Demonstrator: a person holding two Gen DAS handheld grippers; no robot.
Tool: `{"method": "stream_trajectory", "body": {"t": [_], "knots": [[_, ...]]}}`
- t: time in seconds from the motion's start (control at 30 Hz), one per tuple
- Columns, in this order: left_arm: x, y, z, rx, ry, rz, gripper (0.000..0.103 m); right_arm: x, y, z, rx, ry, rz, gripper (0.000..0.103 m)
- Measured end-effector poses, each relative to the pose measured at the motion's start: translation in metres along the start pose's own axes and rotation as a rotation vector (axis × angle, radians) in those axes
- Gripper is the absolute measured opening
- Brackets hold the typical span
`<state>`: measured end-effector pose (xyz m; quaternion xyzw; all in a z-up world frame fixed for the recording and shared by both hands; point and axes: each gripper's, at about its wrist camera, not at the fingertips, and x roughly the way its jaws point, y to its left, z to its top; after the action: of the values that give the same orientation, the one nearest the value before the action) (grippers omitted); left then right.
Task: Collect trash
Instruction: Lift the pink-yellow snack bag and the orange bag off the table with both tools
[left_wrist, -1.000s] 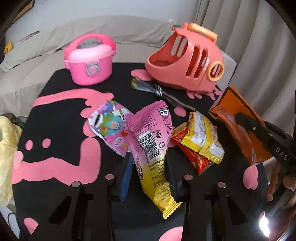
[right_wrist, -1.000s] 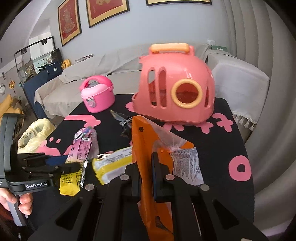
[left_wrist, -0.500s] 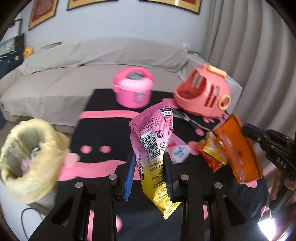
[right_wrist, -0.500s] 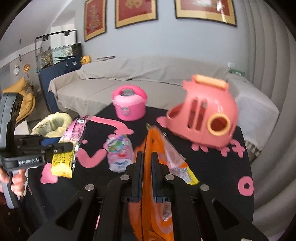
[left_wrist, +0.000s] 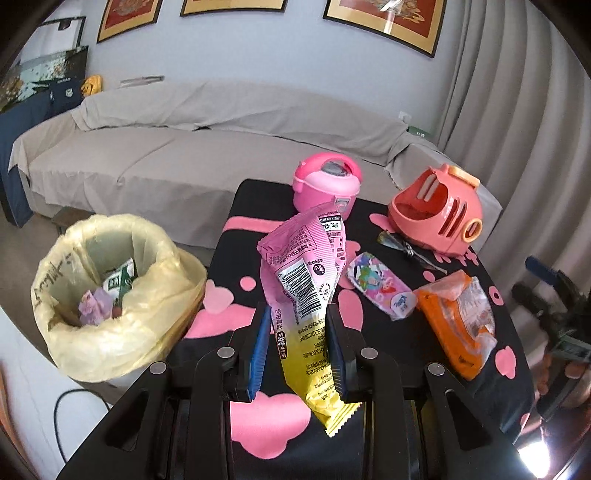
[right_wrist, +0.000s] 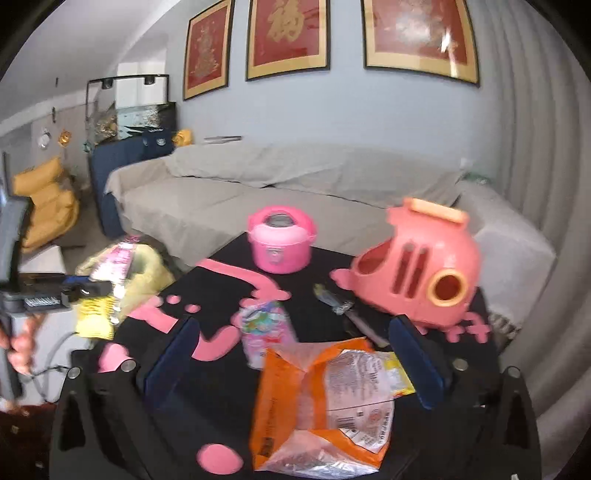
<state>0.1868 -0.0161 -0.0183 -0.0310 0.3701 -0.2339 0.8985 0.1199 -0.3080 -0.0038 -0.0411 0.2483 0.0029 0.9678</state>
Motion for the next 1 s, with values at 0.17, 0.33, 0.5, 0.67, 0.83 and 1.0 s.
{"method": "stream_trajectory", "body": {"t": [0.17,0.33,0.5,0.67,0.83,1.0], "knots": [[0.009,0.002,-0.007,-0.014,0.027,-0.007,0.031,0.027,-0.010,-0.033,-0.058,0.128,-0.085,0.102],[0.018,0.007,-0.011,-0.034,0.060,-0.007,0.031,0.051,-0.028,-0.058,0.002,0.197,-0.058,0.102],[0.020,0.008,-0.013,-0.035,0.069,0.004,0.031,0.085,-0.037,-0.072,0.011,0.277,-0.090,0.102],[0.017,0.010,-0.012,-0.036,0.062,0.015,0.031,0.096,-0.031,-0.075,-0.018,0.323,-0.105,0.042],[0.007,0.015,-0.009,-0.037,0.030,0.023,0.030,0.069,-0.030,-0.052,-0.008,0.263,-0.089,0.024],[-0.008,0.021,-0.003,-0.044,-0.005,0.027,0.031,0.033,-0.023,-0.018,-0.015,0.167,-0.056,0.023]]}}
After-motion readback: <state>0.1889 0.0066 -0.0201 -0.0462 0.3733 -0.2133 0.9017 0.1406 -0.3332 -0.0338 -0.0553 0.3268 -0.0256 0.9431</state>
